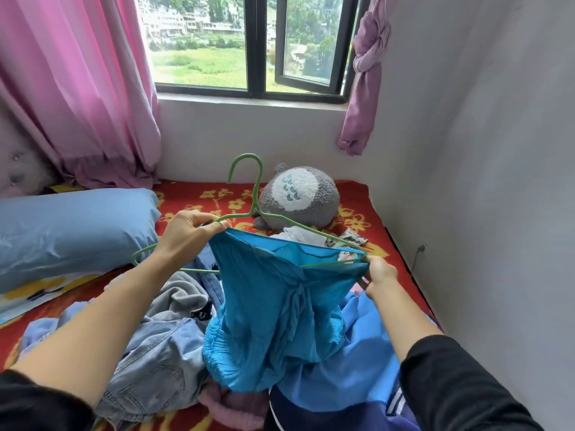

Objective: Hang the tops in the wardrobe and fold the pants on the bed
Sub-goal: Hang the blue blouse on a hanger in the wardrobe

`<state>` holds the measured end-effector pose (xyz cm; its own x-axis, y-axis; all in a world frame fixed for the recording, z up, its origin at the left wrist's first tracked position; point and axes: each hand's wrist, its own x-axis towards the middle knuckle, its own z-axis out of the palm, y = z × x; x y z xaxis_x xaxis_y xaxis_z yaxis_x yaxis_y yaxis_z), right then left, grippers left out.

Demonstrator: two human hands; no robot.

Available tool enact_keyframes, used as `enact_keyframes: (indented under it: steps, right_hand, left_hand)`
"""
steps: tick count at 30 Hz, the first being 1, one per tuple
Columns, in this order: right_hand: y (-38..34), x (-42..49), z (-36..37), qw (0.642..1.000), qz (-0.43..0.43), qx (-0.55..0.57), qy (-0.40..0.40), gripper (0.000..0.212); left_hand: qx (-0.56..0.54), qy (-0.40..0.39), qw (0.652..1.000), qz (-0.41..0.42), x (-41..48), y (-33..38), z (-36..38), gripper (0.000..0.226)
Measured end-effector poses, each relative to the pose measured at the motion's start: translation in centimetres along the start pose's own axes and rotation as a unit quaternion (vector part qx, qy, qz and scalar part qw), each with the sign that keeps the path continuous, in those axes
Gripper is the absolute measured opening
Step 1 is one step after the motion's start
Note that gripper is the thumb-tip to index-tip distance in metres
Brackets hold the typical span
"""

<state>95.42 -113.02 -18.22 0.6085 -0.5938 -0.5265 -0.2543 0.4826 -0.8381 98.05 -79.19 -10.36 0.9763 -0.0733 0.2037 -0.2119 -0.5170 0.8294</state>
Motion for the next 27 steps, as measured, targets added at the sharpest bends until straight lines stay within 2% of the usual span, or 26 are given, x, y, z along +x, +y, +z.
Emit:
enact_keyframes:
  steps: [2,4,5,8,11,14,17,19,21,23,25,27]
  right_hand:
    - [-1.0,0.1,0.1,0.999,-0.034,-0.007,0.023,0.015]
    - [-1.7,0.1,0.1,0.992,-0.098,-0.072,0.043,0.011]
    - [-1.9,-0.1,0.1,0.98,-0.14,-0.13,0.048,0.004]
    - [-1.7,-1.6,0.3,0.936,-0.234,-0.261,0.022,0.01]
    - [-0.9,-4.5,1.4,0.918,-0.277,-0.267,-0.098,0.009]
    - [-0.2,-7.5,2.5,0.882,-0.285,-0.281,-0.251,0.013]
    - [-1.2,-10.3,3.3,0.836,-0.307,-0.319,-0.324,0.015]
    - [-2.3,-12.0,3.9,0.81,-0.373,-0.349,-0.288,0.018]
    - [-3.5,-13.2,4.3,0.775,-0.473,-0.378,-0.178,0.023]
    - [-4.6,-14.4,4.9,0.723,-0.573,-0.377,-0.088,0.024]
    - [-5.9,-15.6,6.0,0.663,-0.622,-0.406,-0.089,0.042]
    - [-7.2,-17.4,7.6,0.625,-0.632,-0.438,-0.134,0.036]
  left_hand:
    - [0.031,-0.002,0.999,0.009,0.0,-0.3,0.2,0.022]
    - [0.079,0.005,0.997,0.019,0.1,-0.6,0.3,0.017]
    - [0.098,0.017,0.995,0.02,0.2,-0.6,0.3,0.018]
    - [0.077,0.067,0.995,0.002,0.1,-0.7,0.5,0.021]
    - [0.011,0.085,0.996,-0.019,-0.2,-0.3,1.1,0.017]
    - [0.01,0.08,0.997,-0.004,-0.7,0.3,2.0,0.022]
    - [-0.016,0.065,0.998,0.008,-1.3,0.9,2.0,0.016]
    - [-0.041,0.066,0.997,0.02,-1.8,1.6,1.3,0.014]
    - [-0.062,0.078,0.995,0.029,-2.3,2.5,-0.2,0.013]
    - [-0.065,0.087,0.993,0.041,-2.8,3.7,-2.1,0.013]
    - [-0.071,0.095,0.991,0.054,-3.5,5.1,-4.5,0.015]
    - [-0.079,0.113,0.988,0.064,-4.4,6.8,-7.0,0.012]
